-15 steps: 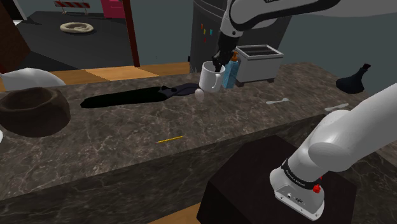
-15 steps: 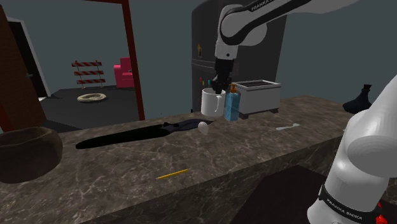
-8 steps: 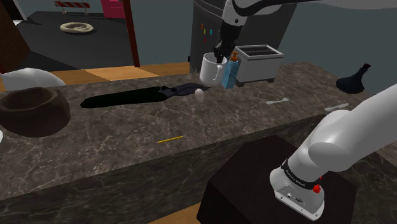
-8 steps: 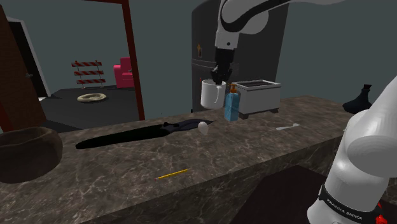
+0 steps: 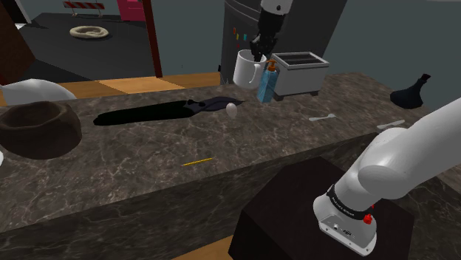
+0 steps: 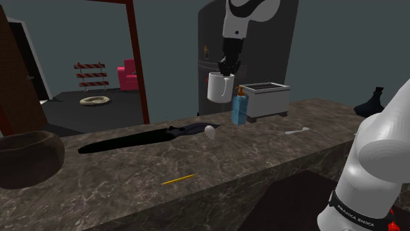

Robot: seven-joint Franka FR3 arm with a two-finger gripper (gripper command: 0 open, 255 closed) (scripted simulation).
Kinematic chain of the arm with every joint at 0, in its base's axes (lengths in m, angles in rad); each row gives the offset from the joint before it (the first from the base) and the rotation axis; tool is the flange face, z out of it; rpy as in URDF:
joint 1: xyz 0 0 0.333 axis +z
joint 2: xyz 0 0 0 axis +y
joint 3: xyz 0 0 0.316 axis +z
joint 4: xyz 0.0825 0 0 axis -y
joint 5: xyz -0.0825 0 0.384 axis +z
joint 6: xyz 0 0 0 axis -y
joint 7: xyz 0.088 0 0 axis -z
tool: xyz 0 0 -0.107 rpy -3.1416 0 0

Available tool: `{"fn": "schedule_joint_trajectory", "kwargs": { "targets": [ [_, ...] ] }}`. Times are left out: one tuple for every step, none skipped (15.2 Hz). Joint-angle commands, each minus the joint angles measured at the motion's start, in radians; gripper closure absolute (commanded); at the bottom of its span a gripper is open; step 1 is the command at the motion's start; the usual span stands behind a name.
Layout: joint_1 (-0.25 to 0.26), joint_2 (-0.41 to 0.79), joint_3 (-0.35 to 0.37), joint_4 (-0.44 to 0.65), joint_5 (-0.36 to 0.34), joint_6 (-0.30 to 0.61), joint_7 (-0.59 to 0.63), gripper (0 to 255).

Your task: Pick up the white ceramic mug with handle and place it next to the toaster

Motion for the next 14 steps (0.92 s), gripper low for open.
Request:
{"fn": "schedule_joint_trajectory", "kwargs": {
  "targets": [
    [-0.001, 0.003, -0.001, 0.032, 0.0, -0.029, -0.001, 255],
    [-0.001, 0.005, -0.001, 0.047, 0.0, -0.042, -0.001, 255],
    [-0.001, 0.006, -0.001, 0.062, -0.001, -0.056, -0.001, 255],
    [-0.001, 0.008, -0.001, 0.077, -0.001, -0.069, 0.0, 255],
    [-0.001, 0.01, -0.002, 0.093, -0.001, -0.083, 0.0, 255],
    [-0.001, 0.012, -0.002, 0.108, -0.001, -0.096, 0.0, 255],
    [-0.001, 0.014, -0.002, 0.124, -0.001, -0.11, 0.001, 255],
    [-0.001, 0.015, -0.002, 0.13, -0.001, -0.115, 0.001, 255],
    [-0.009, 0.003, -0.017, 0.119, -0.003, -0.117, -0.022, 255],
    [-0.018, -0.008, -0.032, 0.109, -0.006, -0.118, -0.046, 255],
    [-0.027, -0.018, -0.048, 0.1, -0.009, -0.12, -0.069, 255],
    [-0.035, -0.027, -0.064, 0.092, -0.013, -0.122, -0.092, 255],
    [-0.044, -0.035, -0.08, 0.085, -0.017, -0.123, -0.116, 255],
    [-0.052, -0.043, -0.096, 0.08, -0.021, -0.125, -0.139, 255]
  ]
}}
